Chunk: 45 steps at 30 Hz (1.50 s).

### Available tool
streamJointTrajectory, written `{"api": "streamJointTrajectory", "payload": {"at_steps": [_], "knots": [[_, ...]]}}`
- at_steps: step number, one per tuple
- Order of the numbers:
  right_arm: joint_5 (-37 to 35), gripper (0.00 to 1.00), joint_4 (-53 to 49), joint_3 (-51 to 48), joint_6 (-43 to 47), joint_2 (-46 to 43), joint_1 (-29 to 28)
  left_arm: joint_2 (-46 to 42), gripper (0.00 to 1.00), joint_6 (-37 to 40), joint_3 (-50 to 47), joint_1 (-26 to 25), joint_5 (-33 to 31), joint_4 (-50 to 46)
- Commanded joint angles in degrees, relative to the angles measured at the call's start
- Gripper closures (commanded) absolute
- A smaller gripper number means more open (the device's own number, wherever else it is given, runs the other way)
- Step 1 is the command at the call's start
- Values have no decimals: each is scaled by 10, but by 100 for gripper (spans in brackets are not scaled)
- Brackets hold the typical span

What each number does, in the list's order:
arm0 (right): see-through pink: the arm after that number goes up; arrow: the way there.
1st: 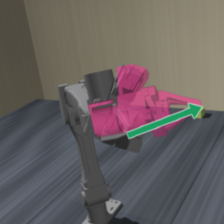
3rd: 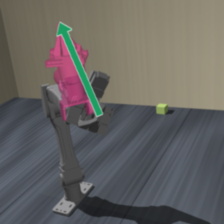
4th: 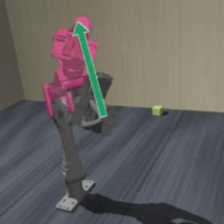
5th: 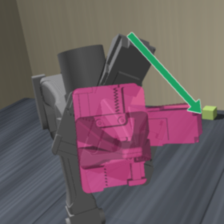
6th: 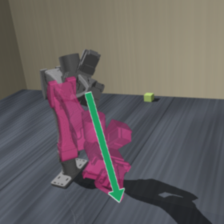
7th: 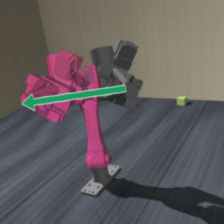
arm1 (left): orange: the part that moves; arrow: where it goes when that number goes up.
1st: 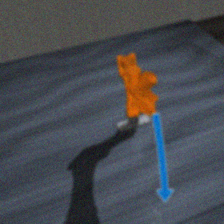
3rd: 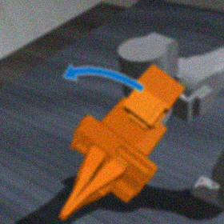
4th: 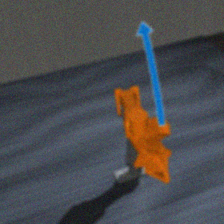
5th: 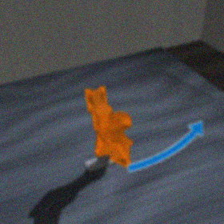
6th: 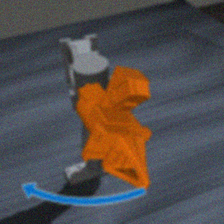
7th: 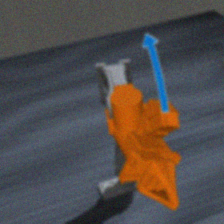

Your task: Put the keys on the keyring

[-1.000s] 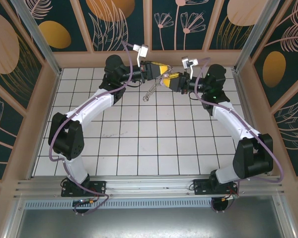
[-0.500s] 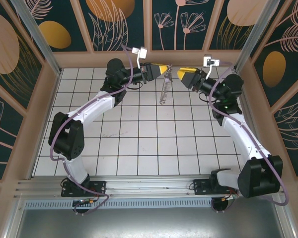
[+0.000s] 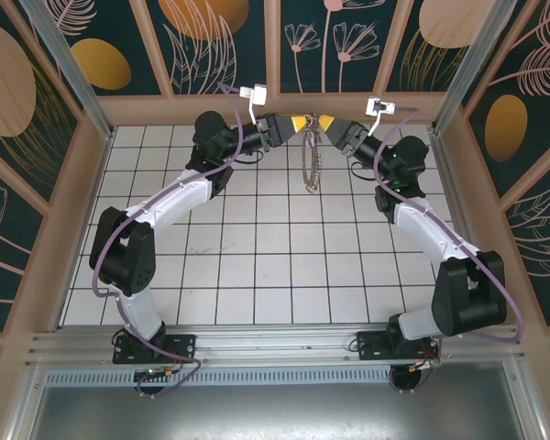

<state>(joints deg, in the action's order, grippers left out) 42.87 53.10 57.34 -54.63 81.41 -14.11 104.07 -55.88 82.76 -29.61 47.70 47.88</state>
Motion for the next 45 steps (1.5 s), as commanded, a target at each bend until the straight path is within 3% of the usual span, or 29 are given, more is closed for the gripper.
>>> {"api": "streamJointTrajectory", "payload": {"at_steps": [1, 25, 31, 36, 45], "knots": [[-12, 60, 57, 15, -15, 6, -9, -7, 100, -11, -3, -1, -6, 48], [0, 69, 66, 42, -16, 38, -36, 3, 100, -20, -1, -3, -2, 60], [3, 76, 65, 40, -15, 37, -40, 5, 100, -21, -1, -3, -5, 60], [6, 88, 68, 32, -15, 32, -40, 7, 100, -22, 1, -3, -7, 61], [7, 87, 70, 17, -13, 31, -41, 12, 100, -26, 3, -3, -7, 67]]}}
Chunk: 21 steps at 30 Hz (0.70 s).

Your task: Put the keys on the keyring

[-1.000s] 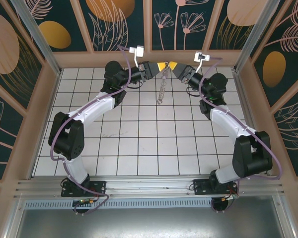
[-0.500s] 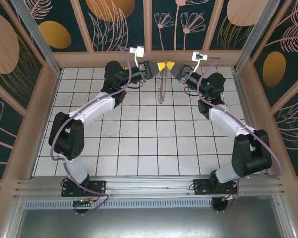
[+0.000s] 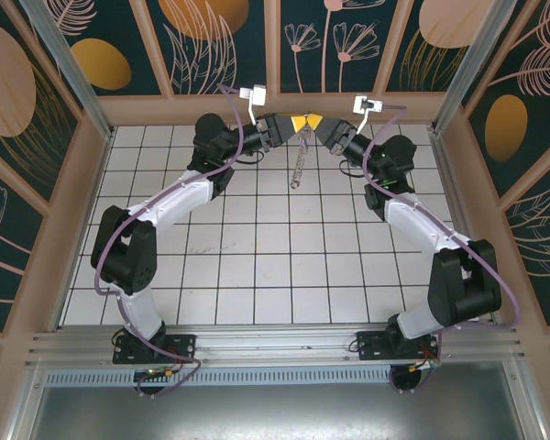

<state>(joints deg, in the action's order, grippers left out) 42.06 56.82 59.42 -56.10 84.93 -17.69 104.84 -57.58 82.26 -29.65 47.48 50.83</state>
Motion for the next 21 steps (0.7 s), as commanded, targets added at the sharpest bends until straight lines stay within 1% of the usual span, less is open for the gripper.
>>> {"api": "streamJointTrajectory", "payload": {"at_steps": [1, 3, 4, 6, 12, 18, 19, 20, 21], "knots": [[16, 86, 35, -3, 0, -4, -6, 4, 100, -9, 8, -2, -5, 38], [18, 78, 36, -4, -1, -5, -6, 5, 100, -9, 9, -2, -6, 37], [16, 77, 36, -7, 0, -6, -6, 5, 100, -9, 10, -2, -6, 38], [15, 84, 35, -11, 3, -9, -5, 6, 100, -9, 11, -2, -6, 37], [11, 100, 22, -25, 15, -23, -5, 6, 100, -9, 13, -2, -7, 37], [12, 100, -9, -24, 41, -32, 7, 7, 100, -9, 17, -2, 0, 39], [18, 100, -16, -19, 48, -32, 12, 5, 96, -3, 18, -2, 3, 32], [25, 100, -27, -13, 55, -32, 19, 2, 84, 10, 22, -2, 5, 18], [35, 100, -36, -7, 66, -32, 26, -2, 74, 26, 25, -1, 6, -2]]}}
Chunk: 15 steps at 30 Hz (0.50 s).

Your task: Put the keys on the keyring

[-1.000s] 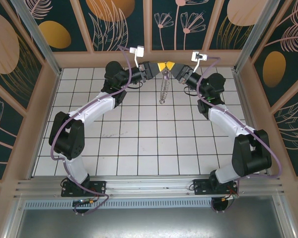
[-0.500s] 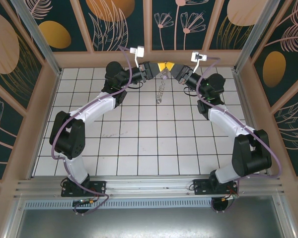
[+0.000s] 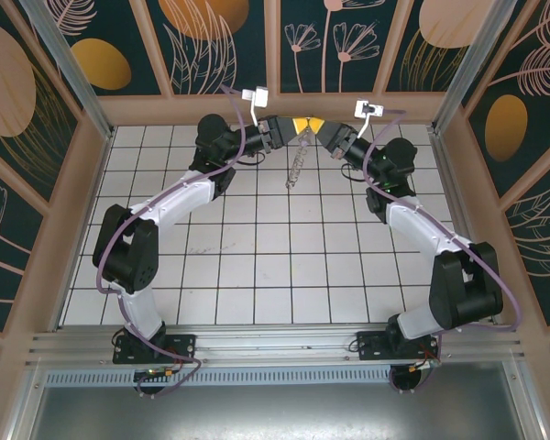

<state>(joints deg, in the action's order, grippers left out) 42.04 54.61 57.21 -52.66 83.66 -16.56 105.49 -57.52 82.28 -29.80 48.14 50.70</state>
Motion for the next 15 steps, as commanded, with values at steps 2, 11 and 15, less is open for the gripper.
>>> {"api": "streamJointTrajectory", "payload": {"at_steps": [2, 11, 15], "knots": [[66, 100, -48, 38, 58, -16, 32, -22, 61, 76, 32, 3, -4, -62], [240, 100, -282, 178, 239, 30, 70, -35, 46, 201, 82, 33, 42, -238], [277, 100, -349, 218, 286, 60, 73, -14, 47, 221, 120, 33, 81, -279]]}}
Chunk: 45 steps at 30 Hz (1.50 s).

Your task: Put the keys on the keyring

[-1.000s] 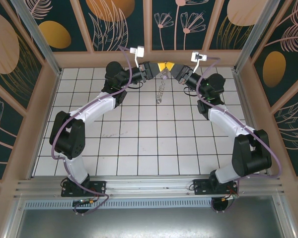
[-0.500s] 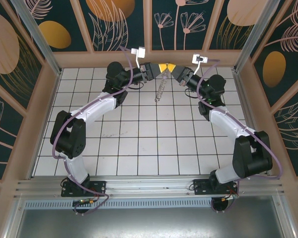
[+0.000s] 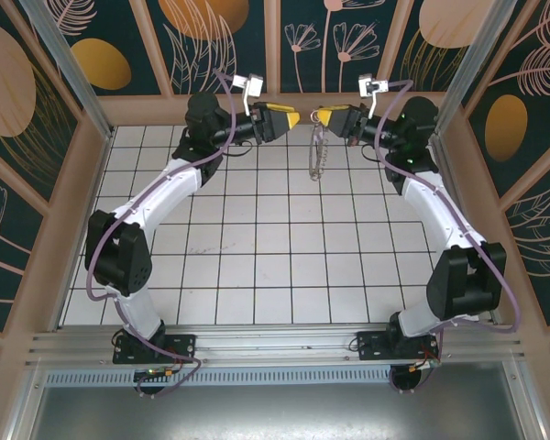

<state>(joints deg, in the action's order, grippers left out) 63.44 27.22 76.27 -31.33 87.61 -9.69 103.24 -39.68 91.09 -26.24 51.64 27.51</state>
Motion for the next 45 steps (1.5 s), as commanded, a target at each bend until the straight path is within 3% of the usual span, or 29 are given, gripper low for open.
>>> {"api": "streamJointTrajectory", "payload": {"at_steps": [1, 17, 33, 37, 45], "knots": [[68, 100, -80, 32, 76, 26, 4, 14, 49, 44, 38, -2, 55, -53], [58, 100, -28, 12, 35, 41, 2, 49, 61, 17, 30, -3, 65, -34], [53, 100, -17, 9, 29, 41, -2, 69, 62, -11, 33, -21, 66, -2], [53, 100, -16, 7, 29, 41, -2, 71, 68, -13, 36, -22, 62, 0], [55, 100, -22, 4, 34, 39, -2, 71, 65, -11, 39, -22, 44, 2]]}}
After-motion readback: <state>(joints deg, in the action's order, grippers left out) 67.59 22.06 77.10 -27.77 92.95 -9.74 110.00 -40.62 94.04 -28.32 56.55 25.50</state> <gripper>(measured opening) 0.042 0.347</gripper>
